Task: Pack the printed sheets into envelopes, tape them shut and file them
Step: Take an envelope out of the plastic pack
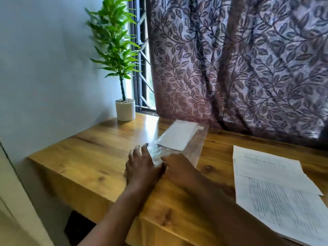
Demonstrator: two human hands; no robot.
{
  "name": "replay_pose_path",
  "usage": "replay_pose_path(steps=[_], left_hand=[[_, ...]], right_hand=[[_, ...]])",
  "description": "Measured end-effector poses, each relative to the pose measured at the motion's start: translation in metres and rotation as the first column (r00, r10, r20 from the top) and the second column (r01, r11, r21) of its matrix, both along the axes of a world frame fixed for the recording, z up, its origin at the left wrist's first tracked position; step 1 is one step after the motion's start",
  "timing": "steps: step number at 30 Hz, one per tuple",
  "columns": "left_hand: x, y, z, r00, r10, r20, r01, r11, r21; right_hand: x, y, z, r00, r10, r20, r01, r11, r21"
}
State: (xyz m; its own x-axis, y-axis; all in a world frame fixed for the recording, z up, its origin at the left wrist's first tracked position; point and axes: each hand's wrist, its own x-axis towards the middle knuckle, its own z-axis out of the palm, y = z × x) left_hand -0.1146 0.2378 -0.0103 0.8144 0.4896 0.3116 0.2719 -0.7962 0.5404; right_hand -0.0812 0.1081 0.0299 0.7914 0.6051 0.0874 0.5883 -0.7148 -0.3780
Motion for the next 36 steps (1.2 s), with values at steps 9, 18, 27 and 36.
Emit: replay_pose_path(steps=[9,18,27,36], left_hand=[[0.001,0.003,-0.003,1.000,0.011,0.016,-0.011,1.000,-0.015],[-0.002,0.000,0.003,1.000,0.002,0.027,0.000,0.996,-0.085],[-0.002,0.000,0.003,1.000,0.018,0.021,-0.016,0.996,-0.085],[-0.002,0.001,0.004,1.000,0.016,-0.022,-0.017,0.998,-0.060]], right_hand=[[-0.012,0.028,0.004,0.978,-0.050,0.203,0.042,0.998,0.047],[-0.015,0.027,0.006,0.982,-0.176,0.068,0.183,0.976,-0.116],[0.018,0.043,0.007,0.975,-0.217,0.054,0.224,0.932,-0.284],[0.043,0.053,0.005,0.961,-0.254,0.107,0.275,0.920,-0.279]])
